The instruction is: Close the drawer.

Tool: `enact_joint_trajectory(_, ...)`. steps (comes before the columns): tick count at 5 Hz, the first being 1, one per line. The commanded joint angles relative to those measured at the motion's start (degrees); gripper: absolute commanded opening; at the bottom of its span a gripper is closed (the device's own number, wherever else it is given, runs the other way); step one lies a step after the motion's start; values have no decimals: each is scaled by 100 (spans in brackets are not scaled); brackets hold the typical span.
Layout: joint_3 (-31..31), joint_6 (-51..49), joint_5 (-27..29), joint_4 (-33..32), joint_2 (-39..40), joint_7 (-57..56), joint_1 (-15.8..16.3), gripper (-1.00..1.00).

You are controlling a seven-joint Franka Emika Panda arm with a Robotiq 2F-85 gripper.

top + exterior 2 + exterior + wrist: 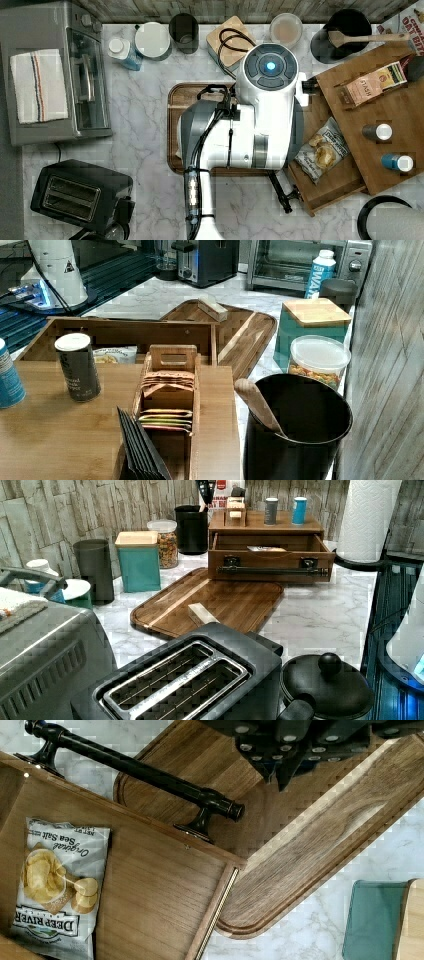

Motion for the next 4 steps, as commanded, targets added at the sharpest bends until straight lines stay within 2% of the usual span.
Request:
enact_joint_trajectory(1,-3,1,-26,-70,0,-1,1,-100)
enact_joint_trajectory(3,194,1519,24,-1353,-578,-767,167,-100)
enact_joint_trajectory(4,348,1628,218,-1405,-547,-944,265,-100)
